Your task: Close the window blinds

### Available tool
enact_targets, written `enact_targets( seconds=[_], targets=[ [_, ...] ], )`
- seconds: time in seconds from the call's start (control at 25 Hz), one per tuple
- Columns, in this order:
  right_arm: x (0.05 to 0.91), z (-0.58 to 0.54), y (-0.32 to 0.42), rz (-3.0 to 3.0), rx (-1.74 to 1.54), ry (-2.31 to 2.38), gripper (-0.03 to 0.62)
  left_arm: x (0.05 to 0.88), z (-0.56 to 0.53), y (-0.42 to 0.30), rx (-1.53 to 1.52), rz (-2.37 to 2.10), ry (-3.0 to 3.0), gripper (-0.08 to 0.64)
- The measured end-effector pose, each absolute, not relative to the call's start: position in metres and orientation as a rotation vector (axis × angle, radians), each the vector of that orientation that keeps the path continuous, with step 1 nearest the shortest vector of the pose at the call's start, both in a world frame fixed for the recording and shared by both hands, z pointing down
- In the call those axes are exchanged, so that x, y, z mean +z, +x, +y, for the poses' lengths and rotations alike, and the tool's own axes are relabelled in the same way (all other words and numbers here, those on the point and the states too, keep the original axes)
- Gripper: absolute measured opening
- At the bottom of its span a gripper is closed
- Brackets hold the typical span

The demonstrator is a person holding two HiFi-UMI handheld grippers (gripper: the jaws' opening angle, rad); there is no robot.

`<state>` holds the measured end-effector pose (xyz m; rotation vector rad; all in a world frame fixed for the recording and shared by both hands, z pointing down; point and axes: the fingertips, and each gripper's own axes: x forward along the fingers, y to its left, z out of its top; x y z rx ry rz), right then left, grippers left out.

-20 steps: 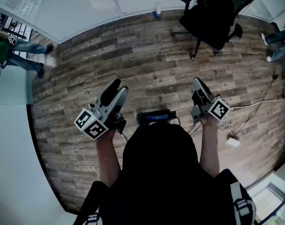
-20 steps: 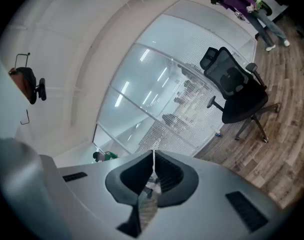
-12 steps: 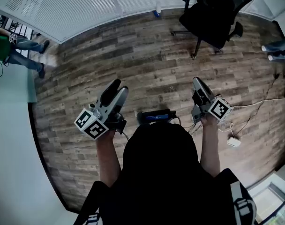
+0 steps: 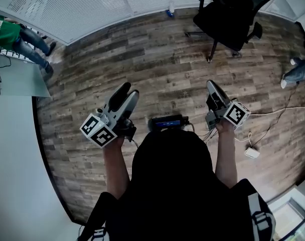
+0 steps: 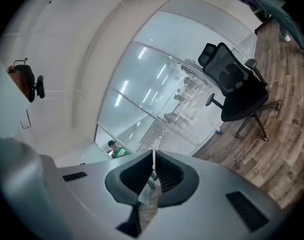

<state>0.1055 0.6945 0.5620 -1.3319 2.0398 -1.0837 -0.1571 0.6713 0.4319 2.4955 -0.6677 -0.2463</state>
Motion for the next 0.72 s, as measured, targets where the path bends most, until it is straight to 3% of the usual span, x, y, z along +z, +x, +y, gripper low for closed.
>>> enact_targets(
  seconds=[0.72],
  targets=[
    [0.586, 0.689, 0.107, 2.088, -1.131, -1.233, 0.021, 0.438, 0.682, -0.156, -0.2, -0.792, 2.476, 0.225]
  ],
)
